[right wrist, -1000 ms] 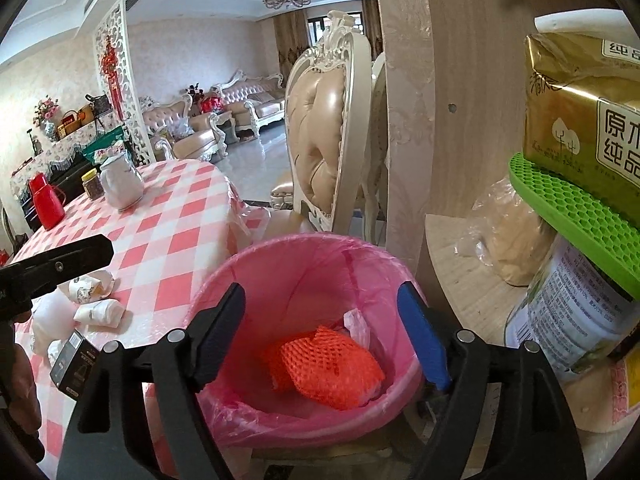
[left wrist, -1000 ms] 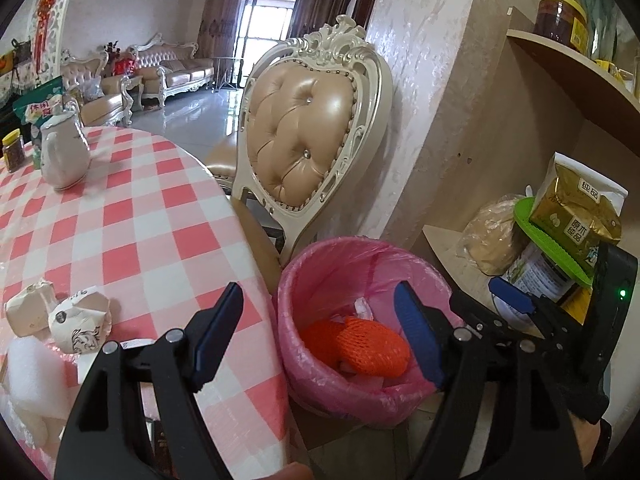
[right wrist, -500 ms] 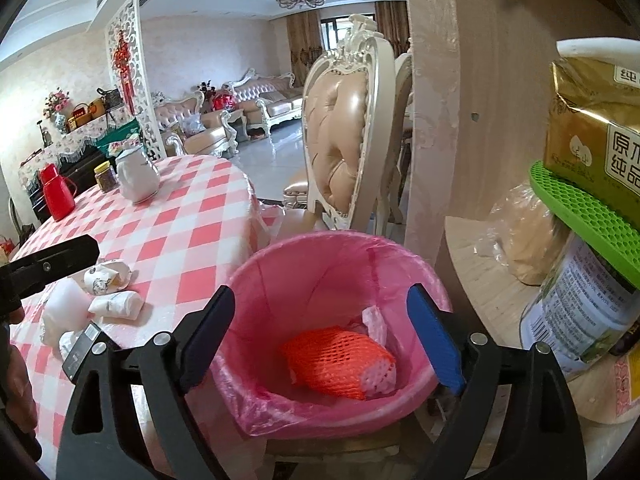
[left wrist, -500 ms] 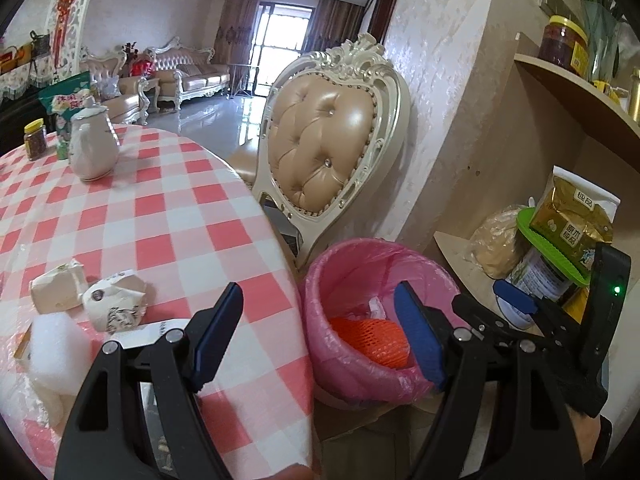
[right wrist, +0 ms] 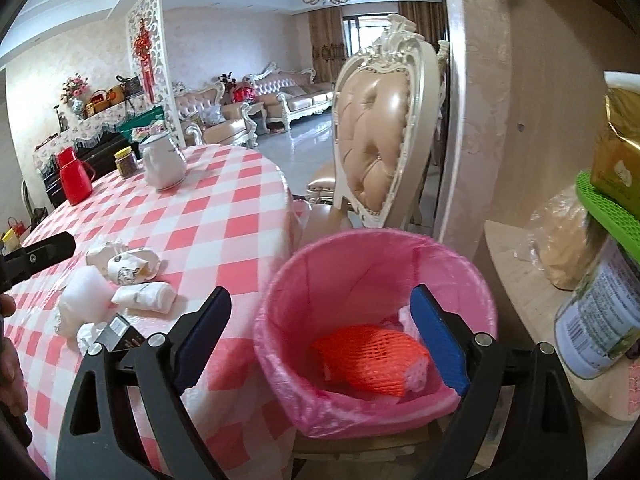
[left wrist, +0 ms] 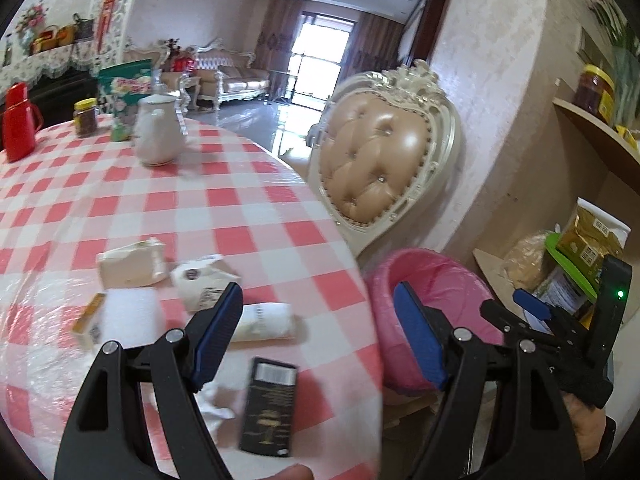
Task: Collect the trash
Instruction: 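Move both open tools back over the remaining litter on the table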
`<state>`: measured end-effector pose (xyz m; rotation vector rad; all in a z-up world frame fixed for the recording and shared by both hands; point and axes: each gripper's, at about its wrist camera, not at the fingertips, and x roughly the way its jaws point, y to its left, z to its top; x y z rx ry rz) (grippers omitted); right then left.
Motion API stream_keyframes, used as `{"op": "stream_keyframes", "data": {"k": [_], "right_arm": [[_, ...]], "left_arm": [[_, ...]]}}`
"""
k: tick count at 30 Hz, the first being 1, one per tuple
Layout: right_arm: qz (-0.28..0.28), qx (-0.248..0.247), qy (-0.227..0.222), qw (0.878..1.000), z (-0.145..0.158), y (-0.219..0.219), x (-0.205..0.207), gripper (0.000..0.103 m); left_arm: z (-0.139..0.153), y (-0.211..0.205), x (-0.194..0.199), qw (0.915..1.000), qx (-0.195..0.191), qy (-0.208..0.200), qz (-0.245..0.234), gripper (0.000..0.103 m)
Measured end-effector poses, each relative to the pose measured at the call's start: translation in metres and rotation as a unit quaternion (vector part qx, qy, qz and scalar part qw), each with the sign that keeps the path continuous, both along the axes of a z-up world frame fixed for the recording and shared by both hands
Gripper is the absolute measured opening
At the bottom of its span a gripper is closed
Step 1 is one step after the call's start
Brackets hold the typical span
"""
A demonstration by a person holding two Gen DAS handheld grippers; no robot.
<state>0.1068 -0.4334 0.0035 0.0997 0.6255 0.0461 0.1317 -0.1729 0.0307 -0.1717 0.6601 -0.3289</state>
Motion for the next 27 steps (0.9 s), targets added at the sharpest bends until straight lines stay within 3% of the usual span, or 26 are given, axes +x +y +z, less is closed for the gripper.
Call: {"op": "stream_keyframes", "data": {"k": [13,27], "right_arm": [[0.023,-0.003,0.005,1.000,-0.001,0.030,0.007,0.085],[0.045,-0.006,0.011,0.999,-0.004,0.054,0.015,0.085]], "left_arm": [[0.000,0.067,-0.004,0.9980,-0.006,0.000,0.063,0.075],[-0.006,0.102,-0.007,0.9954,-0.009,0.006,0.096,0.075]]}}
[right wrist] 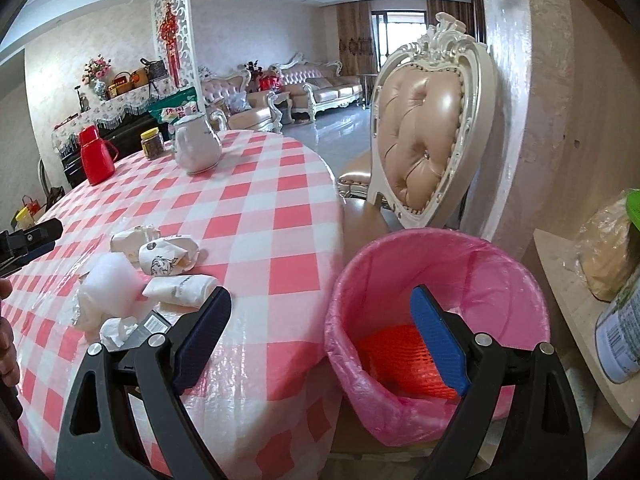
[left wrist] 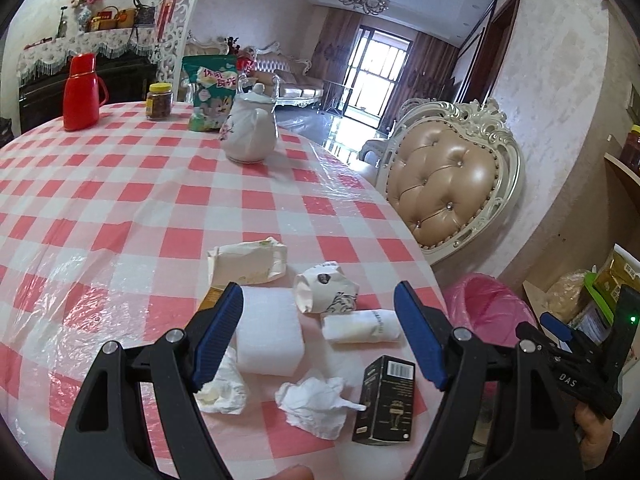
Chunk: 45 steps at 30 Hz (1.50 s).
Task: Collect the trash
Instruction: 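Move both open tools back over the remaining litter on the table, then lower the left tool onto the white foam block and close it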
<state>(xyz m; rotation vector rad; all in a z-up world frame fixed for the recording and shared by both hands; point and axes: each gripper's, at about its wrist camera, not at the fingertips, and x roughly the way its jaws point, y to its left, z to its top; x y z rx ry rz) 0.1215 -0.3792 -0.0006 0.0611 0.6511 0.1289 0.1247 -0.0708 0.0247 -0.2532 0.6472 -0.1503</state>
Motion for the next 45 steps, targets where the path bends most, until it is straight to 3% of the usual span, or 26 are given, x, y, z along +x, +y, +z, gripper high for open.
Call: {"op": "stream_keyframes", "data": {"k": [20,38,45], "right_arm": [[0.042,-0.004,0.015,0.999,-0.009,0.041,0.008,0.085],[0.066,-0.003,0.030,0.997,-0.020,0.059,0.011,0.085],[0.068,-0.002,0.031,0.997,-0.021,0.059,0.011,0.085]], "left_arm": [[-0.025,0.033,0.005,0.9991,-0.005,0.028,0.031,0.075],[-0.059,0.011,0.027,0.9972,0.020,0.071,0.011,0.073],[-0.068,0.002,0.034,0.9953,0.040,0.088,0.007,0.066]]}}
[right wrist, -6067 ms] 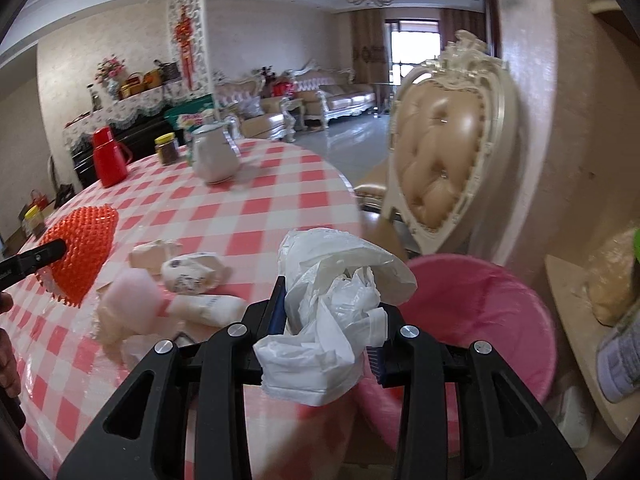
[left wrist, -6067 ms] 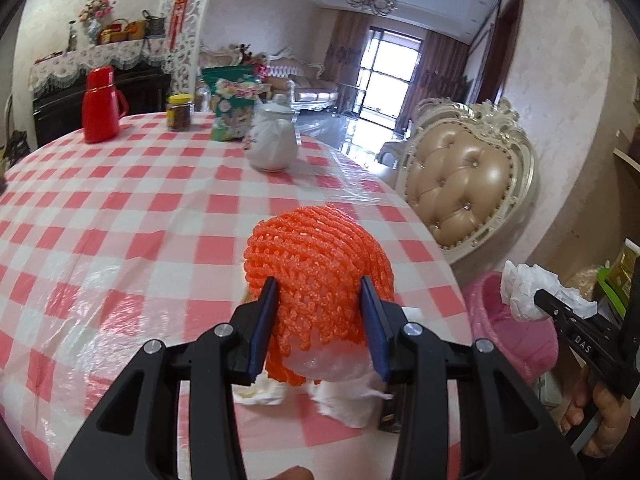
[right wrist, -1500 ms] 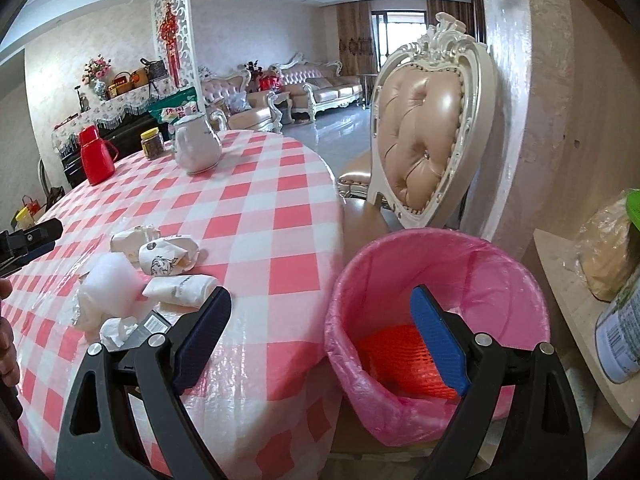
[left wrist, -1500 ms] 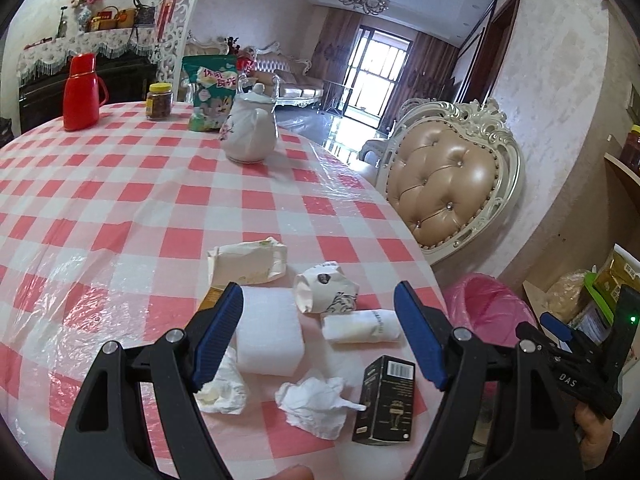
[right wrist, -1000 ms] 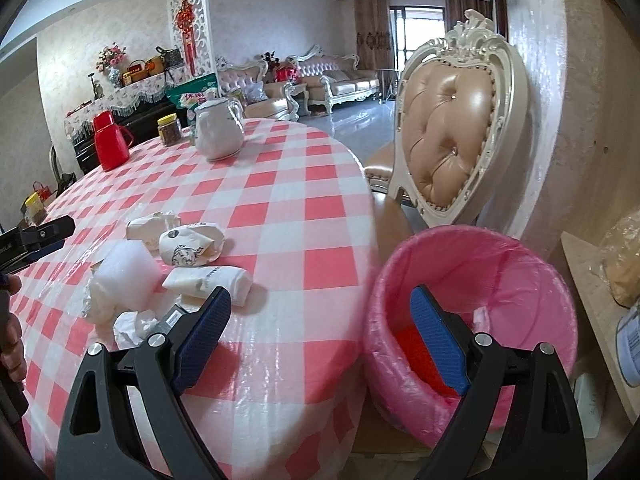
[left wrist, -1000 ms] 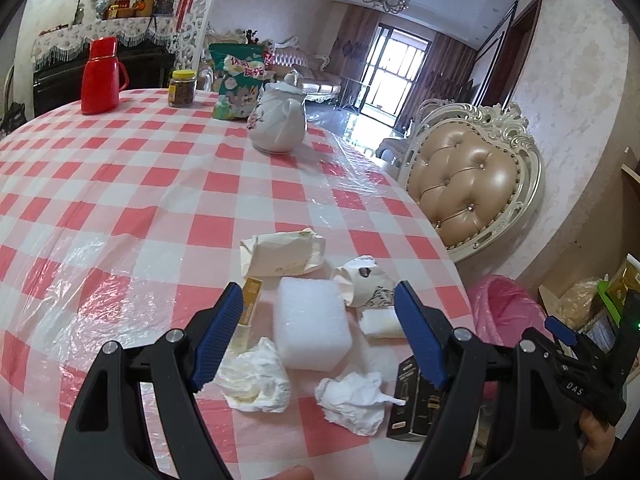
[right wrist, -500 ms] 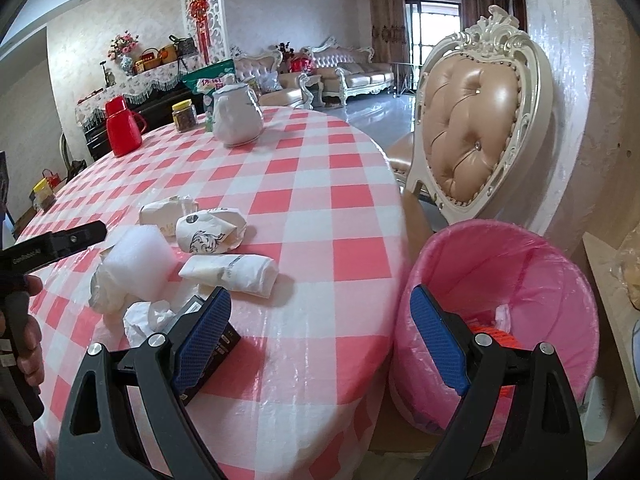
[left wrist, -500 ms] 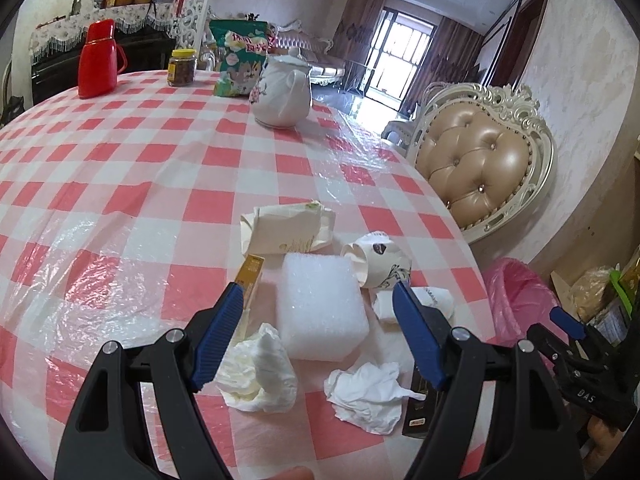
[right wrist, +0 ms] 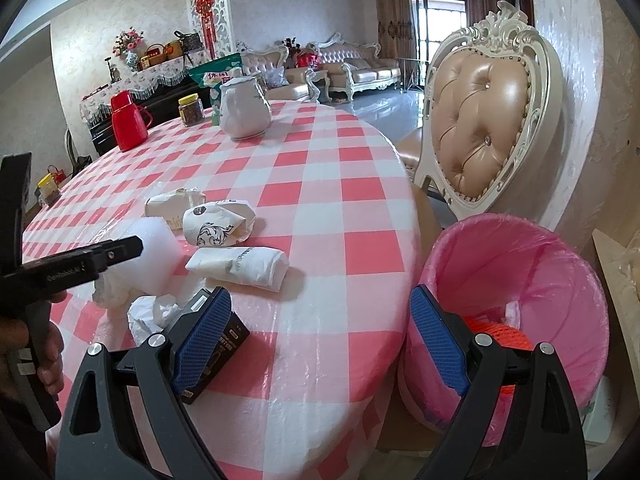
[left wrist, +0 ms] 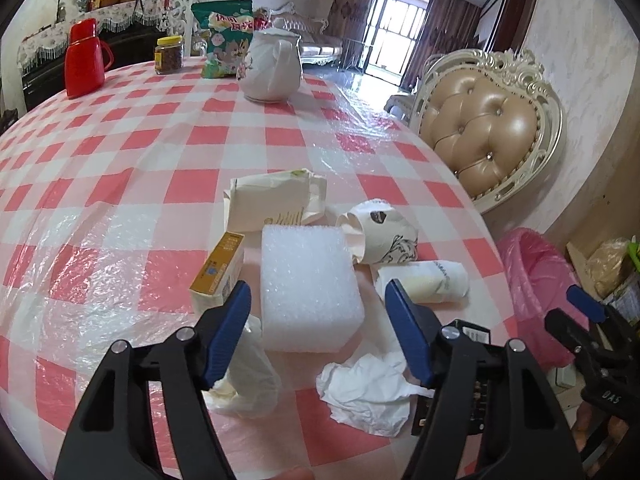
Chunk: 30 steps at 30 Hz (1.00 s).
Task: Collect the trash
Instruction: 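Lower the left tool onto the white foam block and close it, then grasp the black box with the right tool while the left tool holds the foam block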
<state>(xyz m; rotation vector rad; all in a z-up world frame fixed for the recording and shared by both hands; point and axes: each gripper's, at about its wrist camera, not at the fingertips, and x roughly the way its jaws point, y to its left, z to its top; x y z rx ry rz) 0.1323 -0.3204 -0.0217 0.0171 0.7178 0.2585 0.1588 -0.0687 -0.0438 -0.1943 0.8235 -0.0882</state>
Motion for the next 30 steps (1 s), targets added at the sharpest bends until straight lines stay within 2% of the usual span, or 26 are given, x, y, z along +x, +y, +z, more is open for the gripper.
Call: {"op": "stream_keyframes", "data": {"k": [5,7,14,30], "right_arm": [[0.005,0.002,0.000,1.000,-0.001,0.004,-0.002,0.085],[0.008,0.003,0.001,1.000,-0.001,0.006,-0.003,0.085],[0.020,0.006,0.006,1.000,-0.003,0.021,-0.007,0.085],[0.052,-0.009,0.030,0.998,-0.017,0.076,-0.018,0.085]], "left_arm": [[-0.007,-0.004,0.004,0.9998,0.017,0.013,0.001,0.060],[-0.009,-0.005,0.005,0.9995,0.026,0.016,0.001,0.053],[-0.005,-0.001,0.002,0.9998,0.018,0.009,-0.002,0.051],[0.029,0.017,-0.022,0.9992,-0.004,-0.037,0.013,0.051]]}}
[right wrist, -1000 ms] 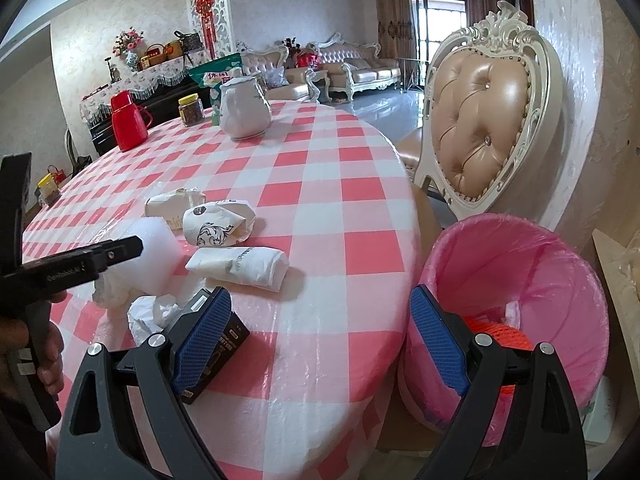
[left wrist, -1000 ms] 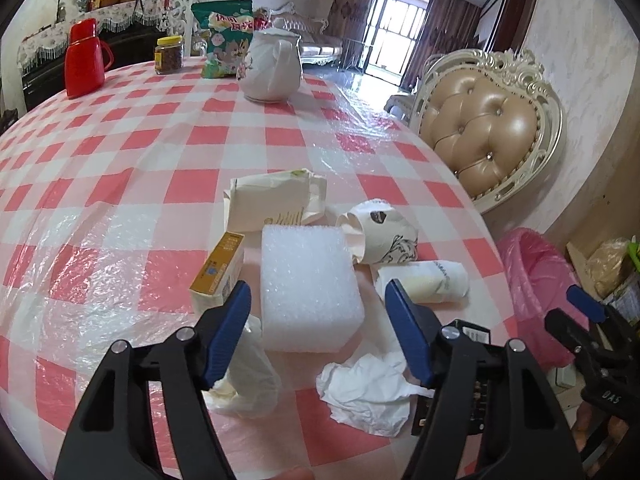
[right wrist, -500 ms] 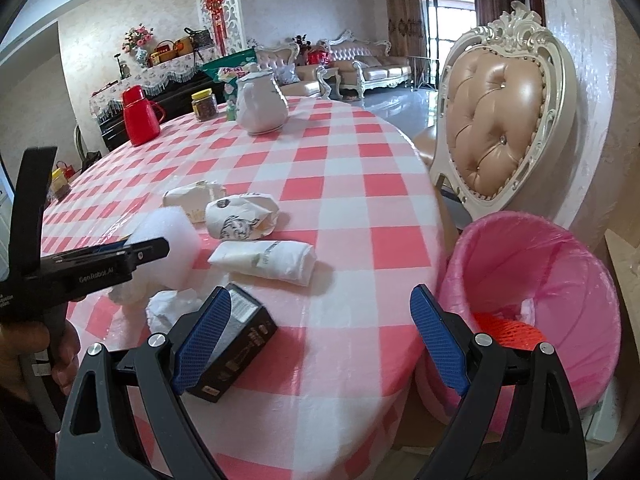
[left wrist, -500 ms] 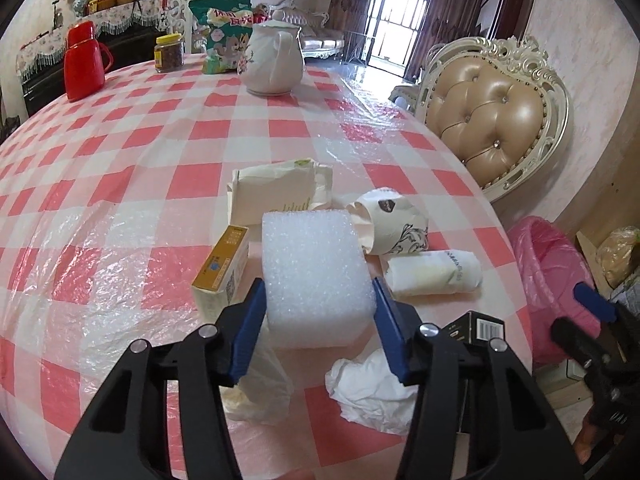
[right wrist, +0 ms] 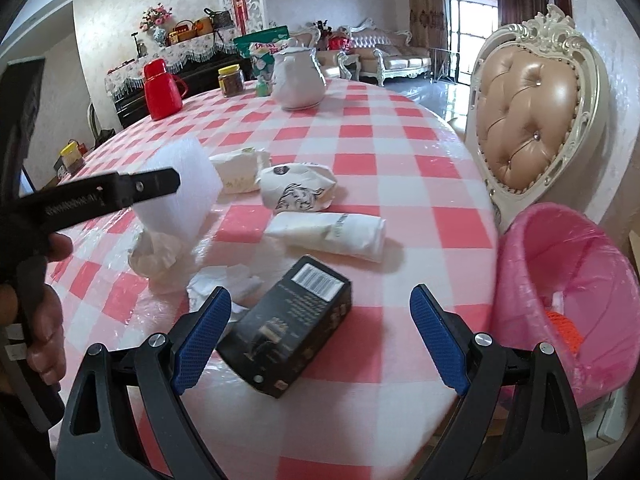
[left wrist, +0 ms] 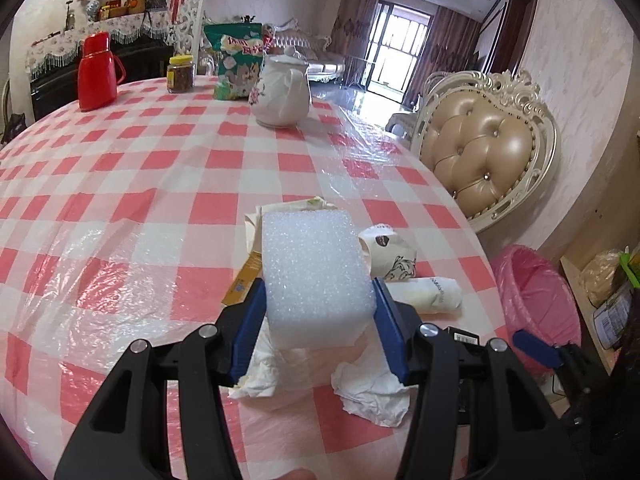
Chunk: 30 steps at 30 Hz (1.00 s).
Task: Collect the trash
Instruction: 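Grasp the black box with the right tool while the left tool holds the foam block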
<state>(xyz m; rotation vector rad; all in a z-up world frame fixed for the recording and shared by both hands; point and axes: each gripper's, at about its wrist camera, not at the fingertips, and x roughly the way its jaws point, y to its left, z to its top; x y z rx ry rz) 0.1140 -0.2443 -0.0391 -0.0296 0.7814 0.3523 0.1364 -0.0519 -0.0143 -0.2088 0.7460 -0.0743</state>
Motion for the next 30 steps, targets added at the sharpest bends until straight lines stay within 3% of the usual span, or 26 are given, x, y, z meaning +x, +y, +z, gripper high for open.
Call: {"op": "stream_keyframes", "data": {"k": [7,12,16,18,30], "right_arm": [[0.000,-0.020,0.016,1.000,-0.009,0.012,0.003,0.077],[0.004,-0.029,0.026,0.999,-0.014,0.017,0.004,0.061],[0.009,-0.035,0.031,0.999,-0.017,0.022,0.005,0.053],[0.007,-0.040,0.037,0.999,-0.020,0.022,0.006,0.039],[-0.002,-0.025,0.016,1.000,-0.009,0.006,0.003,0.038]], "left_arm": [[0.006,0.006,-0.007,0.9999,-0.005,-0.008,0.005,0.051],[0.008,0.010,-0.009,0.9999,-0.009,-0.012,0.009,0.051],[0.008,0.013,-0.010,0.9998,-0.011,-0.013,0.011,0.051],[0.009,0.013,-0.010,0.9998,-0.011,-0.014,0.012,0.051],[0.017,0.011,-0.014,0.9995,-0.010,-0.027,0.013,0.051]]}}
